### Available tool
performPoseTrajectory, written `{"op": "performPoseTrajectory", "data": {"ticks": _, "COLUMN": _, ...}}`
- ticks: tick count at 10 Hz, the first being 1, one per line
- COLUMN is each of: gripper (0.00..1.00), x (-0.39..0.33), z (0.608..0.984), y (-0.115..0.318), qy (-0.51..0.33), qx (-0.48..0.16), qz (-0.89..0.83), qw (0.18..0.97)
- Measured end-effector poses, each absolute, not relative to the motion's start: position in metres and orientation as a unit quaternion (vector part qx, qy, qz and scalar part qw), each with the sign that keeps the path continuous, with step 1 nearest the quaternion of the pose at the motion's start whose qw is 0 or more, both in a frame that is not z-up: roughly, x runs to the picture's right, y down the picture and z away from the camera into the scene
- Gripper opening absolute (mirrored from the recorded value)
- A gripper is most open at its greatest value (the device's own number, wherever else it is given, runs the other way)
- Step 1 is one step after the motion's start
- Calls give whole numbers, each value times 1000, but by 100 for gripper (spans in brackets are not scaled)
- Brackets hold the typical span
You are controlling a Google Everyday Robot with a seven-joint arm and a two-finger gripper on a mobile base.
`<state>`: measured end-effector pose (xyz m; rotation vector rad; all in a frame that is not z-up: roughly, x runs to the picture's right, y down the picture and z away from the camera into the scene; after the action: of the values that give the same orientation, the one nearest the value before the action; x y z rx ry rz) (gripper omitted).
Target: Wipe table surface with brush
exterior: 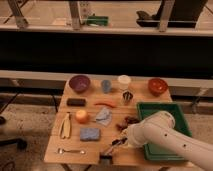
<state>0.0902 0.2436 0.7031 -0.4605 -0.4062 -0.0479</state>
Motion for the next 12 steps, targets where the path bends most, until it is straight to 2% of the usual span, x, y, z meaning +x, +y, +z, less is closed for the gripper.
{"op": "performPoseTrajectory", "data": {"ticks": 4, "gripper": 0, "x": 82, "z": 699, "y": 246, "qy": -197, "qx": -220, "qz": -27, "qw": 955}}
{"op": "performPoseTrajectory", "data": {"ticks": 9, "gripper": 0, "x": 121, "z": 691, "y": 213, "qy": -168, "qx": -173, "qz": 0, "qw": 971}}
{"op": "performPoseTrajectory", "data": {"ticks": 12, "gripper": 0, "x": 149, "z": 701, "y": 201, "qy": -133, "qx": -159, "qz": 11, "qw": 978}}
